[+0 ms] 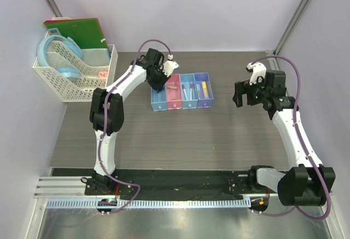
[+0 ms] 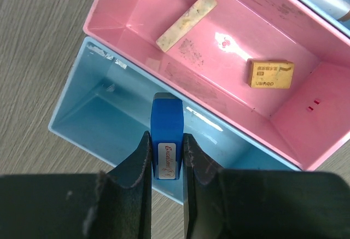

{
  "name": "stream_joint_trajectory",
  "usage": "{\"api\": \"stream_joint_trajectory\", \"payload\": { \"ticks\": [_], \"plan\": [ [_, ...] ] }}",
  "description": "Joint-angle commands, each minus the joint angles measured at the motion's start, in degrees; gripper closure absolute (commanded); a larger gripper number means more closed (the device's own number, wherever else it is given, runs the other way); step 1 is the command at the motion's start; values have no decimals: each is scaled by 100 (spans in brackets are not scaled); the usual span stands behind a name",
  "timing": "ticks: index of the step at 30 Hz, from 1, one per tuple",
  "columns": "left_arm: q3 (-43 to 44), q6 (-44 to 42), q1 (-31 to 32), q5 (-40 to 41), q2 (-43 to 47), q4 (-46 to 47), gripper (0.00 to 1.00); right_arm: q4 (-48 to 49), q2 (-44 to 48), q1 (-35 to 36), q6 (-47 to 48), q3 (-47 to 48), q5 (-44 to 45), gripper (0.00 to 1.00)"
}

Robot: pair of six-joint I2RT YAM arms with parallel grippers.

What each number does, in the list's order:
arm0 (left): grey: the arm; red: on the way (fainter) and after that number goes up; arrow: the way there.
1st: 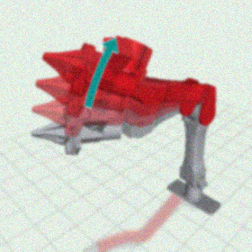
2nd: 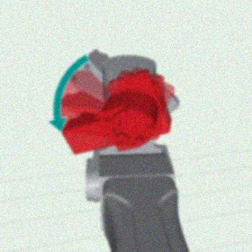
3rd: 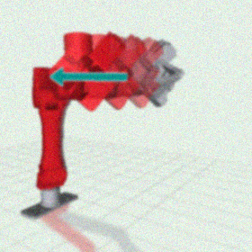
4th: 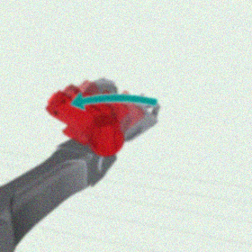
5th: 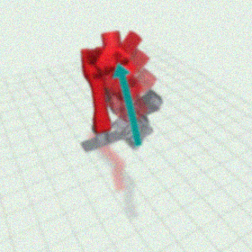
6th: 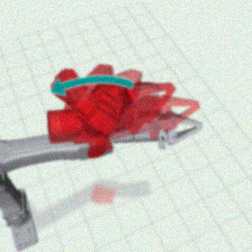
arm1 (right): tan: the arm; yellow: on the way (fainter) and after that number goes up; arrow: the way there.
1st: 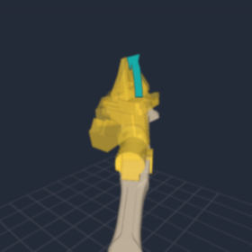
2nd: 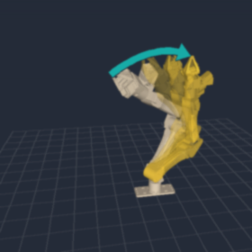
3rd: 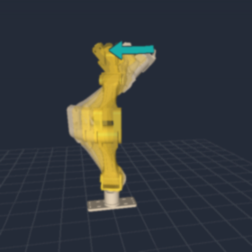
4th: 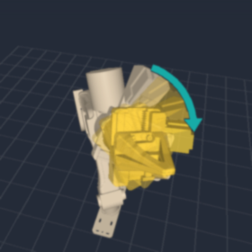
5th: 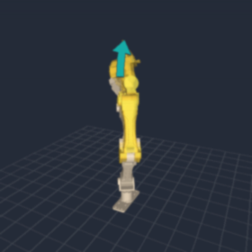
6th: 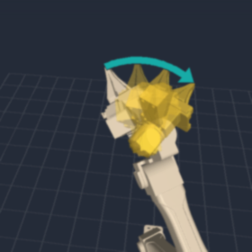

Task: Sort the stationery into containers
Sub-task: Place the stationery in the storage box.

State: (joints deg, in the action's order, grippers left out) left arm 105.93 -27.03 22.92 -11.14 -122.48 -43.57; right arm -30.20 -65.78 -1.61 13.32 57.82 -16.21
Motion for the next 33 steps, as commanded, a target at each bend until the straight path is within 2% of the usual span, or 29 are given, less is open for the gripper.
{"api": "stream_joint_trajectory", "payload": {
  "ticks": [1, 3, 4, 5, 7, 13, 19, 27, 33],
  "plan": [
    [16, -92, 37, 120, -5, 86, 86, 198, 4, -15, -40, 1, -67, 0],
    [15, -84, 46, 103, 4, 68, 81, 189, 4, -15, -31, 1, -84, 0],
    [15, -75, 46, 112, 13, 68, 71, 189, 4, -15, -31, 18, -84, 0],
    [7, -75, 46, 120, 22, 51, 66, 189, 4, -15, -31, 10, -93, 0],
    [24, -66, 46, 138, 22, 51, 62, 181, 4, -15, -31, 27, -119, 0],
    [-11, -13, 55, 112, 22, -20, 58, 146, -110, -15, -58, 106, -251, 0],
    [-142, 162, 107, -90, 303, -55, 56, 66, -716, 161, -119, 492, -199, 0],
    [-415, 321, 318, -179, 769, 7, 56, 189, -1446, 1108, -391, 1265, 187, 0],
    [-556, 356, 406, -135, 743, 15, 55, 443, -2333, 1409, -401, 1583, 627, 0]
  ]
}}
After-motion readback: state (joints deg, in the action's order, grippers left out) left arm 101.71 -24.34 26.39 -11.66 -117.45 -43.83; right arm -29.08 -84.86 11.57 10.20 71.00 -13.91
